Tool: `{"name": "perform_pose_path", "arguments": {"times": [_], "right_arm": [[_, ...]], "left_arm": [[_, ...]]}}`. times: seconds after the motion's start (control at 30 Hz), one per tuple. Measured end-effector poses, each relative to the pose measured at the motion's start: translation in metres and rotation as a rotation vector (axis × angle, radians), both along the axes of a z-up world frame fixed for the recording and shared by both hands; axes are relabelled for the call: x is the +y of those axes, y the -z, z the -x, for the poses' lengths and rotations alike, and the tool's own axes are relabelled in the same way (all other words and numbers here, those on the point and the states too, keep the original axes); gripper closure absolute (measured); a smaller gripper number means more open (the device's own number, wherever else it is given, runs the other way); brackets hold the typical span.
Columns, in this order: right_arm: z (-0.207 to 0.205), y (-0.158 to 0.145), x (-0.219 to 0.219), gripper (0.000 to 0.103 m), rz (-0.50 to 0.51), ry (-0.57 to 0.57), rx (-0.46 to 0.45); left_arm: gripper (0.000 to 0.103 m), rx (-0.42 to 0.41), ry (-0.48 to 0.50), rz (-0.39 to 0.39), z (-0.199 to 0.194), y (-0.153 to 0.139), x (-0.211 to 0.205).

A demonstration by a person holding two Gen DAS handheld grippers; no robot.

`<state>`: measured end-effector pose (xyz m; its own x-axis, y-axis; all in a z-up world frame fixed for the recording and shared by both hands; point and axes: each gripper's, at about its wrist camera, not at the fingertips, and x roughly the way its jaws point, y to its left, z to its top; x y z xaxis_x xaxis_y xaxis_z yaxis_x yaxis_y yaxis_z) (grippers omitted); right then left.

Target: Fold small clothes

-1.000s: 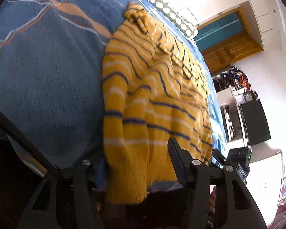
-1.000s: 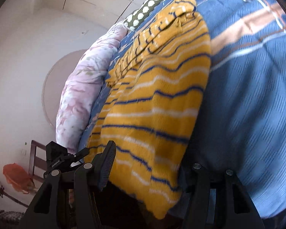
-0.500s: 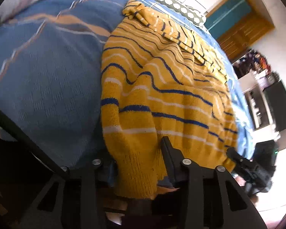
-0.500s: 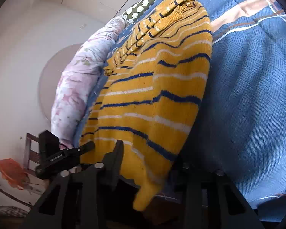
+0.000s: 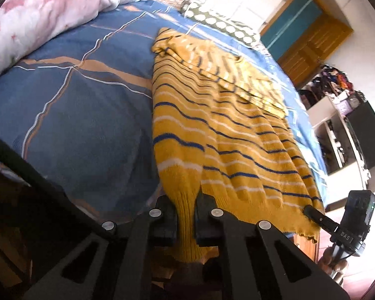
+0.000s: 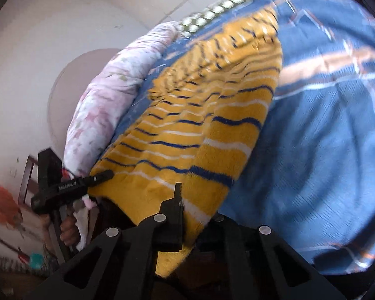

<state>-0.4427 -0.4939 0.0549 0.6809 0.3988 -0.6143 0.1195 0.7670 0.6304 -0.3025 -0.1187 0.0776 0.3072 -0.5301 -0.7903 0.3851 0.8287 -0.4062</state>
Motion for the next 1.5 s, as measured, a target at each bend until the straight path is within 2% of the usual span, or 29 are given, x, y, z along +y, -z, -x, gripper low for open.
{"name": "perform_pose_path", "arguments": {"times": [0.13, 0.2, 0.27, 0.37, 0.5, 0.6, 0.67, 0.77, 0.83, 0.97, 1.03, 1.17, 1.27, 1.33, 1.43, 1.5], "right_arm": [[0.024, 0.006, 0.009, 0.096, -0.023, -0.028, 0.021], [0.024, 0.015, 0.011, 0.096, -0.017, -0.029, 0.049], [0.02, 0.019, 0.01, 0.096, -0.028, -0.032, 0.054], [0.006, 0.01, 0.01, 0.096, 0.017, -0.058, 0.024], [-0.02, -0.016, -0.002, 0.096, 0.016, -0.035, -0.058], [-0.054, -0.041, -0.018, 0.096, 0.05, 0.012, -0.123], [-0.078, -0.056, -0.03, 0.096, 0.087, 0.05, -0.156], [-0.123, -0.065, -0.058, 0.095, 0.097, 0.108, -0.166], [-0.15, -0.062, -0.07, 0.095, 0.117, 0.135, -0.147], [-0.205, -0.041, -0.102, 0.095, 0.104, 0.183, -0.066], [-0.227, -0.025, -0.118, 0.095, 0.062, 0.198, -0.029], [-0.259, 0.007, -0.151, 0.091, -0.06, 0.254, 0.038], [-0.276, 0.026, -0.173, 0.079, -0.13, 0.287, 0.075], [-0.283, 0.033, -0.184, 0.067, -0.16, 0.318, 0.083], [-0.292, 0.038, -0.197, 0.055, -0.215, 0.359, 0.076], [-0.298, 0.039, -0.202, 0.054, -0.235, 0.38, 0.077]], "left_arm": [[0.095, -0.021, 0.019, -0.023, 0.018, 0.007, 0.005], [0.095, 0.0, 0.012, -0.058, 0.013, 0.021, 0.004], [0.095, 0.014, 0.008, -0.056, 0.006, 0.025, 0.005], [0.095, -0.03, 0.016, -0.062, -0.002, 0.015, 0.0], [0.095, -0.131, 0.029, -0.075, -0.025, -0.014, -0.022], [0.095, -0.227, 0.039, -0.095, -0.066, -0.038, -0.055], [0.095, -0.237, 0.036, -0.094, -0.096, -0.046, -0.074], [0.095, -0.202, 0.012, -0.12, -0.154, -0.046, -0.107], [0.095, -0.155, -0.004, -0.145, -0.193, -0.036, -0.129], [0.094, -0.098, -0.028, -0.192, -0.243, -0.009, -0.156], [0.094, -0.071, -0.034, -0.199, -0.261, 0.003, -0.164], [0.089, 0.018, -0.041, -0.102, -0.294, 0.016, -0.162], [0.082, 0.13, -0.047, 0.057, -0.318, 0.019, -0.15], [0.065, 0.174, -0.053, 0.15, -0.323, 0.017, -0.141], [0.044, 0.133, -0.109, 0.195, -0.331, 0.006, -0.124], [0.04, 0.122, -0.134, 0.213, -0.335, 0.001, -0.114]]}}
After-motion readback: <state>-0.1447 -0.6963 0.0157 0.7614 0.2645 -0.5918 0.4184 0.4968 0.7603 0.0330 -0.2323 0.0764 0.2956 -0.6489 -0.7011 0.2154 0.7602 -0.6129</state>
